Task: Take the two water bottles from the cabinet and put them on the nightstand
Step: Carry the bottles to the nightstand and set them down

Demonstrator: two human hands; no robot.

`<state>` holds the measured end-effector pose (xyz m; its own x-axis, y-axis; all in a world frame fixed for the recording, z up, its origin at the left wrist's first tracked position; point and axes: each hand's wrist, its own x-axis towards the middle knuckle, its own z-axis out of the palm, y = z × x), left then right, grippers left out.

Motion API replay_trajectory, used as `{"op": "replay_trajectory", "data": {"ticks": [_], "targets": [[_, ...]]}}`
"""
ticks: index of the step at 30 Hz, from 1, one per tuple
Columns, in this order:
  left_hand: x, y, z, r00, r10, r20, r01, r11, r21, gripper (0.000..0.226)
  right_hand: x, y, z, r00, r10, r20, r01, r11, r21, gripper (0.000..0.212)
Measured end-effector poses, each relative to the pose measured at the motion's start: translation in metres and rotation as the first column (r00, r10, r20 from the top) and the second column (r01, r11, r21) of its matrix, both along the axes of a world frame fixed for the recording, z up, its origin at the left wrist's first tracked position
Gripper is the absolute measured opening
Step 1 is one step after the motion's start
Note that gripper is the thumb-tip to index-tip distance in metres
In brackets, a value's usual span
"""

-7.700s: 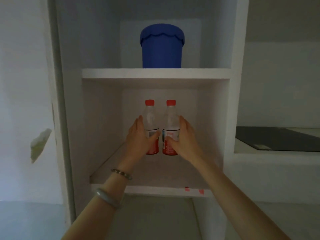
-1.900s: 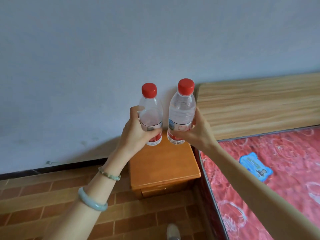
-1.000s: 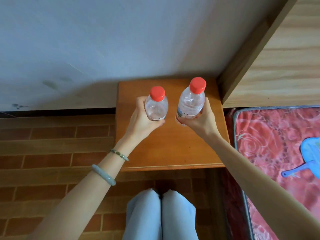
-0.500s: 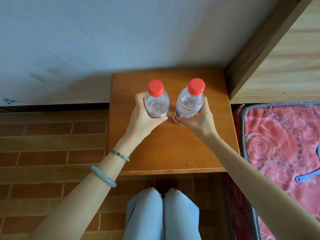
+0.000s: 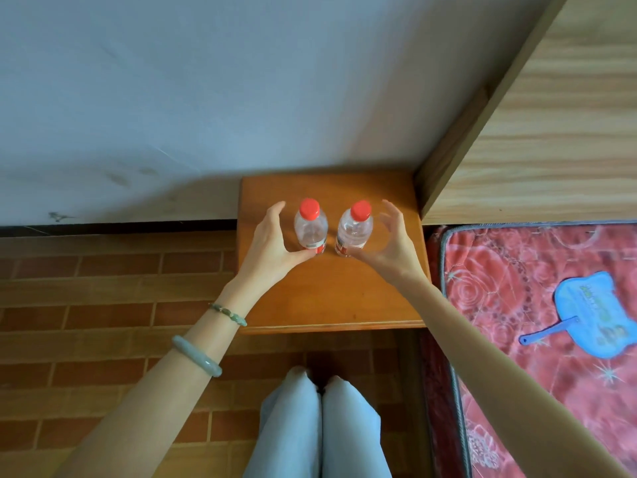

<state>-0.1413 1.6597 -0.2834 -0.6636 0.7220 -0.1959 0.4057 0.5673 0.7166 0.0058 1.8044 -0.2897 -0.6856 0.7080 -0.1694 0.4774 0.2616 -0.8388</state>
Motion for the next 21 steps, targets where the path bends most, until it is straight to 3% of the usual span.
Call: {"op": "replay_trajectory", "data": {"ticks": [8,14,21], "targets": [[0.013,-0.017,0.158,0.971,-0.084,-0.224,0.094,0.995,0.032,0.093,0.006,-0.011,0.160,0.989,0.128,0.071,-0.140,0.971,0.196,0.089],[0.013,-0.038,0.253,0.865,-0.131,-0.484,0.175,0.983,0.047,0.092,0.007,-0.025,0.268,0.960,0.228,0.164,-0.281,0.796,0.537,0.087],[0.007,-0.076,0.309,0.756,-0.129,-0.642,0.137,0.990,-0.038,0.102,-0.007,-0.060,0.340,0.940,0.282,0.192,-0.332,0.627,0.705,0.088]]}}
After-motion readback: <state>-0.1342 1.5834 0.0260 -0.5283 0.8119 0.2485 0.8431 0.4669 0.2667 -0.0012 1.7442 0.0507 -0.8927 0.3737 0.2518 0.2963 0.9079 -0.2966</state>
